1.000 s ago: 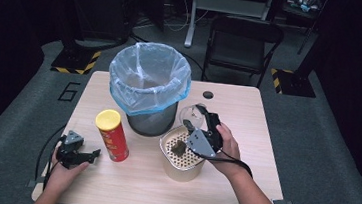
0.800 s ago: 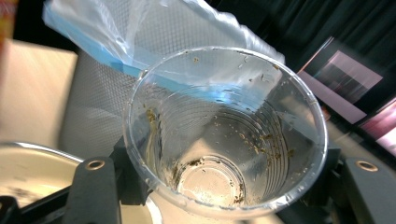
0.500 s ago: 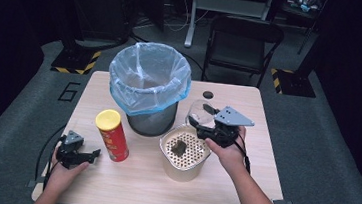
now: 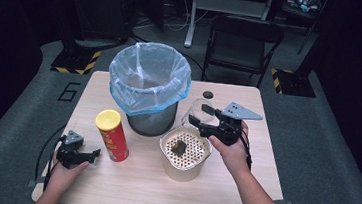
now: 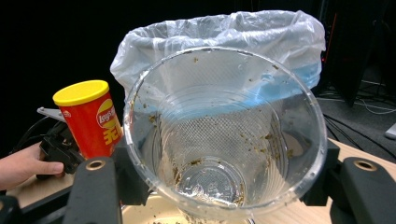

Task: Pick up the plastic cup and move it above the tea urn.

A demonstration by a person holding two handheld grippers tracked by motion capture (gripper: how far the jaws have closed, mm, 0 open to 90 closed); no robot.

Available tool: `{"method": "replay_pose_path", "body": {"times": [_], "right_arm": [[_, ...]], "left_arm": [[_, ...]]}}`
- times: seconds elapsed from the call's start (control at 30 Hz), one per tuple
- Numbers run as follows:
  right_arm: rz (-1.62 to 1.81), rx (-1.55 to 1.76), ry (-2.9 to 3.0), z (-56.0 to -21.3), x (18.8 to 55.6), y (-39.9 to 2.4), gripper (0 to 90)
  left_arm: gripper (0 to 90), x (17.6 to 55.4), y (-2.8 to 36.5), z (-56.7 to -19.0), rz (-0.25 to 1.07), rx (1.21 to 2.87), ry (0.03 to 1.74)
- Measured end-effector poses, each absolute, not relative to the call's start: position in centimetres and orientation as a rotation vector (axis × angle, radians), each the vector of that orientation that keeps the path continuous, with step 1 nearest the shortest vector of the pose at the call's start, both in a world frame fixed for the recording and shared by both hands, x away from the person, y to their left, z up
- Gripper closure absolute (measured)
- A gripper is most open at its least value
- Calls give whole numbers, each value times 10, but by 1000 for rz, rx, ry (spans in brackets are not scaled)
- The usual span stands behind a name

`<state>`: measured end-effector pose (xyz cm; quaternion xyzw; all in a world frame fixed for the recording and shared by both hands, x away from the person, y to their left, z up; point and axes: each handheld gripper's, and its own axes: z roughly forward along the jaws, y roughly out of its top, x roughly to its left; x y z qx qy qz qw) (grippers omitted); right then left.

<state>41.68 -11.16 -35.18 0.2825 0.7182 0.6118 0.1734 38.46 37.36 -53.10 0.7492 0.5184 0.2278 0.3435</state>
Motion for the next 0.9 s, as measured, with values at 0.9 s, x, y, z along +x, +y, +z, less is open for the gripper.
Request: {"method": "replay_pose_path", "body": {"times": [0.9], "right_arm": [[1696, 666, 2022, -206, 435, -54, 326]], "left_arm": [[124, 385, 373, -531, 584, 1966, 1326]]}}
